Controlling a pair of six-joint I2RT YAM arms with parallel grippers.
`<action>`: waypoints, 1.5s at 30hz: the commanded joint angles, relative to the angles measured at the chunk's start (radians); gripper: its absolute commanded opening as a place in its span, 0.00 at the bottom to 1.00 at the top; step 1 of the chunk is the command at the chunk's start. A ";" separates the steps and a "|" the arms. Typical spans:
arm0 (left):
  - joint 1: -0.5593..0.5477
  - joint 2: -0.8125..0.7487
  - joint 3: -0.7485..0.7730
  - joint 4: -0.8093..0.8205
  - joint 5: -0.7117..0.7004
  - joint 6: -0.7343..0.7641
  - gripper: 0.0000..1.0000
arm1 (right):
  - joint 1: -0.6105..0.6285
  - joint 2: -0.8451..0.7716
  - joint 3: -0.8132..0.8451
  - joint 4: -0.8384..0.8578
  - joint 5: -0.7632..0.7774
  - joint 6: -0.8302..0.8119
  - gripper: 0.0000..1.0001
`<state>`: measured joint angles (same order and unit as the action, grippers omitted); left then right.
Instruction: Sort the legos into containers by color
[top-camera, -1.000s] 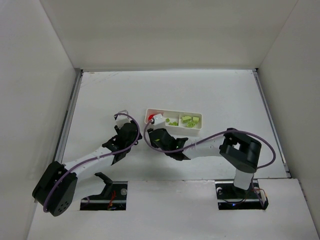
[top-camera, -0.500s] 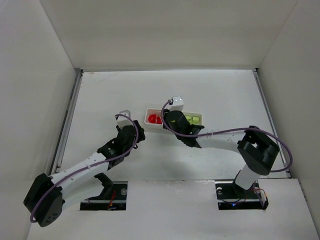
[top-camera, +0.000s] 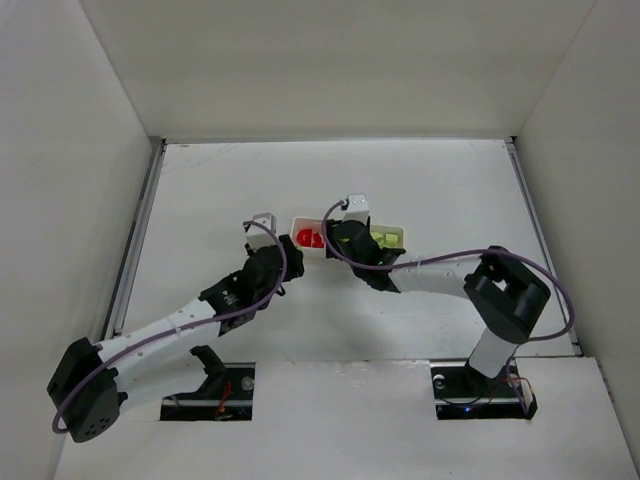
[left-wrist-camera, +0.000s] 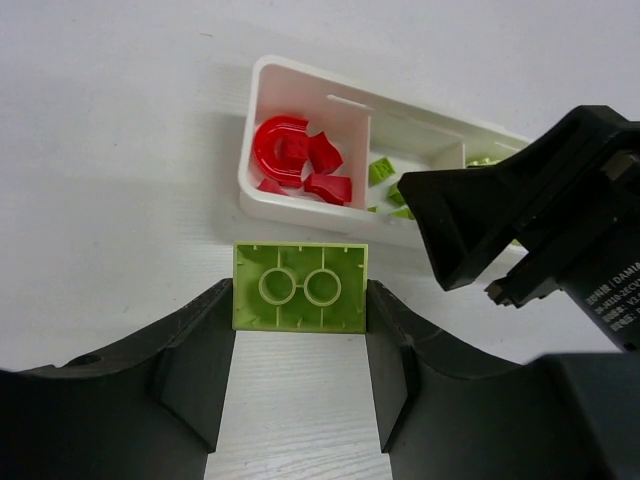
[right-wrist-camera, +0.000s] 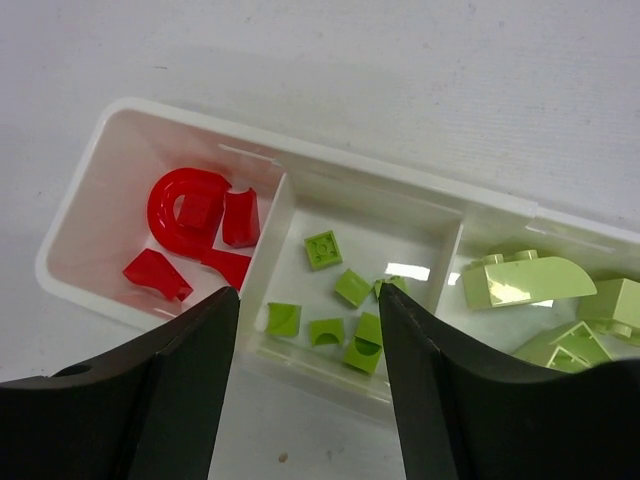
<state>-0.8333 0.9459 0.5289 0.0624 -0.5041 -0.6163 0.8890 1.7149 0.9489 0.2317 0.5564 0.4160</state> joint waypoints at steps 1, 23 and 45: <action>-0.034 0.037 0.080 0.037 -0.020 -0.002 0.29 | -0.011 -0.086 -0.011 0.020 0.046 0.012 0.64; -0.174 0.793 0.673 0.223 0.151 0.072 0.30 | -0.315 -0.721 -0.443 -0.154 0.185 0.234 0.58; -0.191 0.952 0.786 0.183 0.174 0.075 0.52 | -0.396 -0.828 -0.512 -0.126 0.137 0.290 0.62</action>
<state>-1.0317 1.8999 1.2797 0.2344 -0.3298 -0.5533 0.4976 0.9089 0.4412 0.0677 0.6945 0.6964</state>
